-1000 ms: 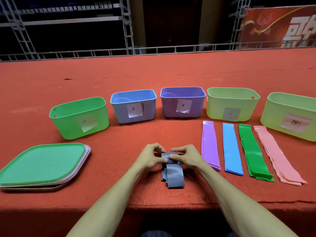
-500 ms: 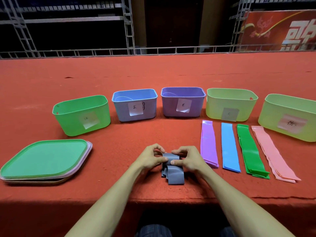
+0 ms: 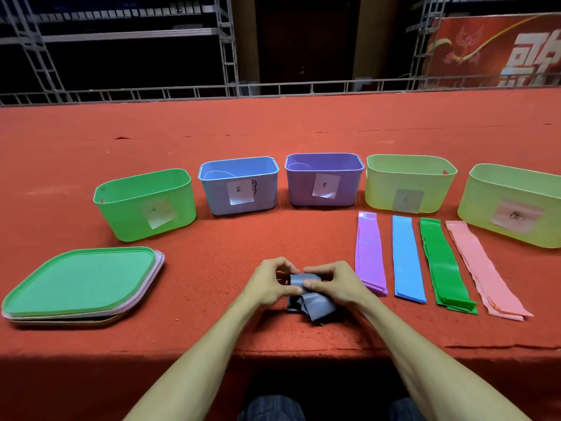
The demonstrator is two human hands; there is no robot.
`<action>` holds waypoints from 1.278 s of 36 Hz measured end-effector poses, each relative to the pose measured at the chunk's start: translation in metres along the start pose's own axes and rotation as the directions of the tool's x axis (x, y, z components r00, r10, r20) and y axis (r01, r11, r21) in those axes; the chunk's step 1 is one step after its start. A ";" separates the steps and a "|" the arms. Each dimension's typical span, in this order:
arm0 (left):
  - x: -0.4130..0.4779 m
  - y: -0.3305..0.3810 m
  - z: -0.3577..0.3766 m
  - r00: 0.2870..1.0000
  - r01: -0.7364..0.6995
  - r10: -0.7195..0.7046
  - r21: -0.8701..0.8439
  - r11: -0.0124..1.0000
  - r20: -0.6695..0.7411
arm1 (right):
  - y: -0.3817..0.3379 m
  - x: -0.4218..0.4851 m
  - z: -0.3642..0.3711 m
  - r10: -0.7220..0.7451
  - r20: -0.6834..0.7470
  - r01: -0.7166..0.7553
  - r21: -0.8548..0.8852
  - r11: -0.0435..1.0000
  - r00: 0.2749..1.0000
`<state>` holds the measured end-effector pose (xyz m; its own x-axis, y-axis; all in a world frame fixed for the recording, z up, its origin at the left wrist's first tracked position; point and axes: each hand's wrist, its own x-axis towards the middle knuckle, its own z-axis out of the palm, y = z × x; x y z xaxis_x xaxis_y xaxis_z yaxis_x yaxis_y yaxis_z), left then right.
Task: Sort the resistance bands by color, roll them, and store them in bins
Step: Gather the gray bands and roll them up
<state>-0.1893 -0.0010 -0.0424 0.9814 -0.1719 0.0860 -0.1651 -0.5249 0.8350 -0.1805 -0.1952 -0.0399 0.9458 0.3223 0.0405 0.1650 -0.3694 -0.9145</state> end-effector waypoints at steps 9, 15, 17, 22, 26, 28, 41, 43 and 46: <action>-0.013 0.000 0.002 0.996 0.089 -0.089 -0.276 0.957 0.013 | -0.001 -0.004 -0.003 -0.046 0.031 0.048 -0.042 0.998 0.998; -0.016 -0.004 0.005 0.982 0.187 -0.173 -0.291 0.938 0.074 | 0.008 -0.012 -0.002 -0.061 -0.035 0.060 -0.042 0.997 0.997; -0.015 -0.007 0.005 0.985 0.167 -0.151 -0.229 0.959 0.085 | 0.010 -0.015 0.000 -0.071 -0.056 0.068 -0.053 0.996 0.996; -0.018 -0.003 0.005 0.997 0.077 -0.074 -0.105 0.992 0.036 | 0.011 -0.019 0.001 -0.078 -0.074 0.074 -0.058 0.996 0.994; -0.019 0.000 0.006 0.999 0.016 -0.015 -0.027 1.000 0.038 | 0.012 -0.019 -0.003 -0.074 -0.079 0.073 -0.018 0.997 0.994; -0.020 0.001 0.005 0.999 -0.018 0.018 -0.006 1.000 0.049 | 0.013 -0.020 -0.003 -0.079 -0.066 0.078 -0.012 0.997 0.995; -0.035 -0.001 0.004 0.995 -0.061 0.063 -0.028 0.998 0.078 | 0.001 -0.031 -0.002 -0.123 0.020 0.125 -0.095 0.988 0.992; -0.037 0.000 0.003 0.996 -0.032 0.038 -0.068 0.997 0.084 | 0.001 -0.033 0.000 -0.130 0.001 0.129 -0.093 0.987 0.992; -0.041 0.005 0.003 0.996 0.017 -0.002 -0.168 0.986 0.087 | 0.003 -0.037 0.004 -0.141 -0.013 0.140 -0.081 0.987 0.990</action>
<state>-0.2309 0.0008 -0.0434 0.9694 -0.2428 0.0362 -0.1293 -0.3799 0.9159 -0.2161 -0.2048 -0.0453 0.9167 0.3595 0.1744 0.3175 -0.3905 -0.8641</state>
